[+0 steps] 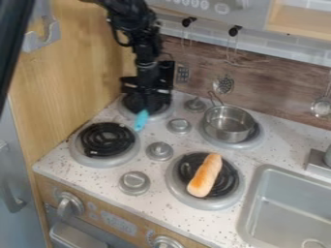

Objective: Put the blue spatula on the left burner

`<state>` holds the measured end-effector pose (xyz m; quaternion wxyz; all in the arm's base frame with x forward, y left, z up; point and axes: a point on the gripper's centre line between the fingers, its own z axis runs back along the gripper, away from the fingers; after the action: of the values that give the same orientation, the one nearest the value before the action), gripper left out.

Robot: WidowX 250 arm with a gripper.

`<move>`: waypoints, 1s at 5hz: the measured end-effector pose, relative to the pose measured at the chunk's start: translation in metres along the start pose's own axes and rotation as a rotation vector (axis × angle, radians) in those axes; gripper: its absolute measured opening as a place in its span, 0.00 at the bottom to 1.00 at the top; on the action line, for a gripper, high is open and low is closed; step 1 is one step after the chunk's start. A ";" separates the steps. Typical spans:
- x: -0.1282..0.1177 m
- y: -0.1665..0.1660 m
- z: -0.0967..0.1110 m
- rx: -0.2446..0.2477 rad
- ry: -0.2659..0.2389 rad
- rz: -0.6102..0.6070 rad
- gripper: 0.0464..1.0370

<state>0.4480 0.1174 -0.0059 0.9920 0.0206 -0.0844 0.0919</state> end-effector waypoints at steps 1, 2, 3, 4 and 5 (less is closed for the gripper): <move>-0.017 0.018 0.000 0.024 0.053 0.014 0.08; -0.029 0.030 0.004 0.036 0.084 0.030 0.08; -0.038 0.053 0.001 0.045 0.103 0.086 0.08; -0.039 0.054 0.001 0.048 0.105 0.094 0.08; -0.041 0.054 0.001 0.049 0.117 0.097 0.10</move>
<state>0.3979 0.1634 -0.0104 0.9888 0.0355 -0.0246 0.1429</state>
